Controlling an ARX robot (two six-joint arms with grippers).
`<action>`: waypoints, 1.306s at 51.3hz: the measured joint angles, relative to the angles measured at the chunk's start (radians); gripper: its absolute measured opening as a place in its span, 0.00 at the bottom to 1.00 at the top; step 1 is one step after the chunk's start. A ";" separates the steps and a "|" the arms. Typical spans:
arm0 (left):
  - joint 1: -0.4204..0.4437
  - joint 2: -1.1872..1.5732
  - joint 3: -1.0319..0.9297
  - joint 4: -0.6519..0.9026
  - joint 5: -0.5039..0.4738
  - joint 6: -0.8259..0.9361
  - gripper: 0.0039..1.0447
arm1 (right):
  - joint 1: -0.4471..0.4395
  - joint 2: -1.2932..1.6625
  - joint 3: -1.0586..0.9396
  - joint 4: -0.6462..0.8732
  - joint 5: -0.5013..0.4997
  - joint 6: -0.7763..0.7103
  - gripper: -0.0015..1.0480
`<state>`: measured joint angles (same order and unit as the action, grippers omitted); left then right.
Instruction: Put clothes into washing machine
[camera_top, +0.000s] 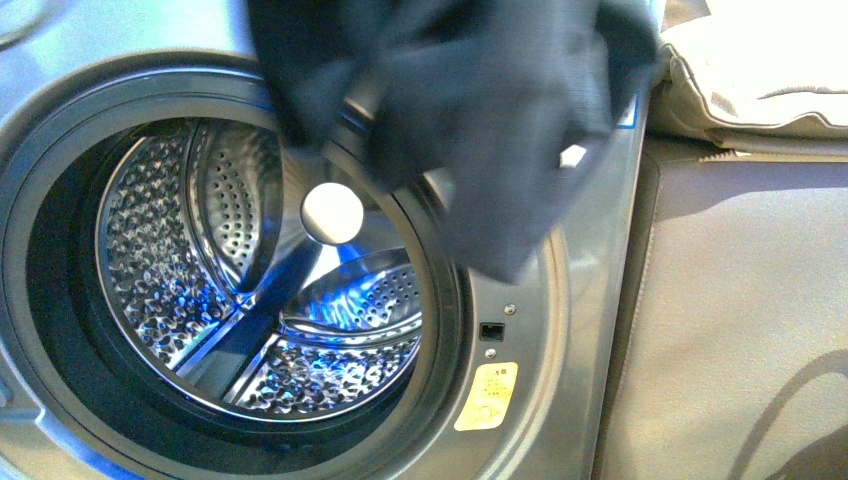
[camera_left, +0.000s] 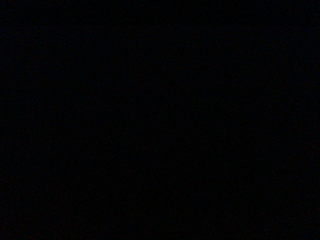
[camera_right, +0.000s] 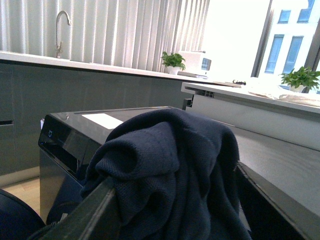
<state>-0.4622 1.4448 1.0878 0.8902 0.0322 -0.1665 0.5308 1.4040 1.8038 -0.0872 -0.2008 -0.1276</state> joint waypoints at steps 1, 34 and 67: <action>0.012 -0.004 -0.007 0.005 0.015 -0.001 0.15 | 0.000 0.000 0.000 0.000 0.000 0.000 0.66; 0.382 -0.150 -0.379 0.204 0.309 -0.046 0.15 | 0.000 0.000 0.000 0.000 -0.002 0.000 0.93; 0.427 0.038 -0.712 0.452 0.320 -0.067 0.15 | -0.066 -0.332 -0.489 -0.070 0.647 0.106 0.51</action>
<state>-0.0349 1.4830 0.3756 1.3426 0.3523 -0.2333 0.4644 1.0725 1.3144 -0.1574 0.4458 -0.0216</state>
